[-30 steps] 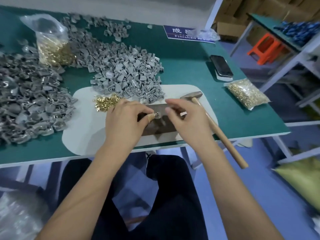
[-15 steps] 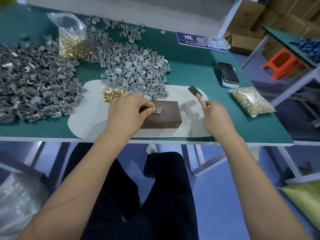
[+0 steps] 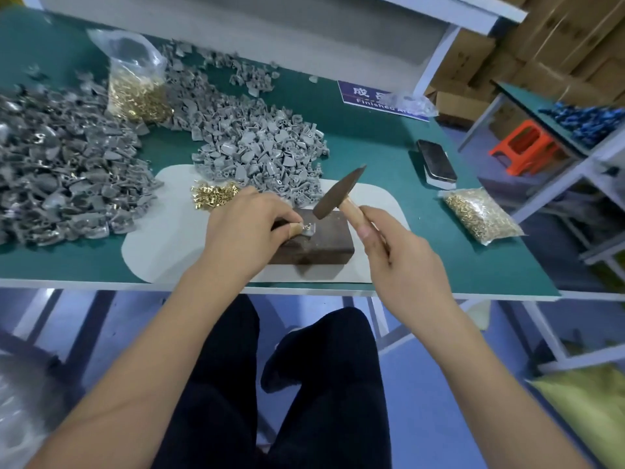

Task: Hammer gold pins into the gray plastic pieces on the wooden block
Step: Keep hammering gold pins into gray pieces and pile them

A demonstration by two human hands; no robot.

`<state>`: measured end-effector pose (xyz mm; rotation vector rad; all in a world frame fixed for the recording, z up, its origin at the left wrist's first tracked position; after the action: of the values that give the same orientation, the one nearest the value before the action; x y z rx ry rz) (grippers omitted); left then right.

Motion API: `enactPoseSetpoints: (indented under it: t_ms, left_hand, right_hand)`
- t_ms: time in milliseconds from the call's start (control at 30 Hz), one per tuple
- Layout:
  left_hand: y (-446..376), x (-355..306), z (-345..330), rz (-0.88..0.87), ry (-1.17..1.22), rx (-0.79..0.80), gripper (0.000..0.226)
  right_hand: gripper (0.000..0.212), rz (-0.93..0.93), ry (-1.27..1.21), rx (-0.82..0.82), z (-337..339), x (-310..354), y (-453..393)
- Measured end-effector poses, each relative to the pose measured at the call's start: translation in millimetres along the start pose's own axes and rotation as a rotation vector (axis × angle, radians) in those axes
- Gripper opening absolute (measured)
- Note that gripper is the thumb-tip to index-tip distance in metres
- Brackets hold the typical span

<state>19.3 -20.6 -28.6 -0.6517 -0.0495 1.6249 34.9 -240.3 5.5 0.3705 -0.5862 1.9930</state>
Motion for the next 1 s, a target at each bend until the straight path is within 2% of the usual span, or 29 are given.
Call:
enactPoseSetpoints:
  t_ms: [100, 200, 333, 467, 633, 800, 933, 1000]
  left_hand:
    - [0.3, 0.7, 0.8, -0.008, 0.006, -0.01, 0.009]
    - [-0.3, 1.5, 0.7, -0.019, 0.009, -0.012, 0.01]
    - [-1.5, 3.3, 1.3, -0.039, 0.007, 0.004, 0.013]
    - [-1.9, 3.7, 3.2, -0.07, 0.009, 0.009, 0.012]
    - [-3.6, 4.5, 1.9, -0.07, 0.0, 0.01, 0.012]
    - [-3.1, 5.9, -0.3, -0.065, -0.002, 0.026, 0.014]
    - [-2.0, 7.1, -1.2, -0.052, 0.016, 0.014, 0.015]
    - [-2.6, 7.6, -2.5, -0.045, 0.014, 0.023, 0.015]
  right_hand:
    - [0.02, 0.005, 0.068, 0.071, -3.1, 0.2, -0.7]
    - [0.026, -0.005, 0.057, -0.042, 1.0, 2.6, 2.7]
    - [0.025, -0.02, 0.075, 0.044, -3.1, 8.1, 3.5]
    - [0.027, -0.045, 0.028, -0.034, -2.8, 8.9, 3.7]
    - [0.017, -0.032, 0.06, 0.093, -1.3, 1.3, -6.0]
    - [0.021, -0.013, -0.103, -0.092, 2.7, 0.7, -4.0]
    - [0.032, -0.008, 0.006, 0.063, -9.6, -0.7, -2.0]
    - [0.032, -0.003, -0.02, 0.013, -2.2, -2.3, -3.9]
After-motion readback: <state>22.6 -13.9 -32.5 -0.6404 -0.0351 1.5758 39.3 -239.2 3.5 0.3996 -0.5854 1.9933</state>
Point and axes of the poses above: each hand's wrist, its own y-axis away from the middle knuckle, its own z-axis out of the back of the hand, x = y × z, the point moved 3 cm from there along -y, towards the middle knuckle, and after that the axes turned 5 degrees about -y, right-handed, at the moved point
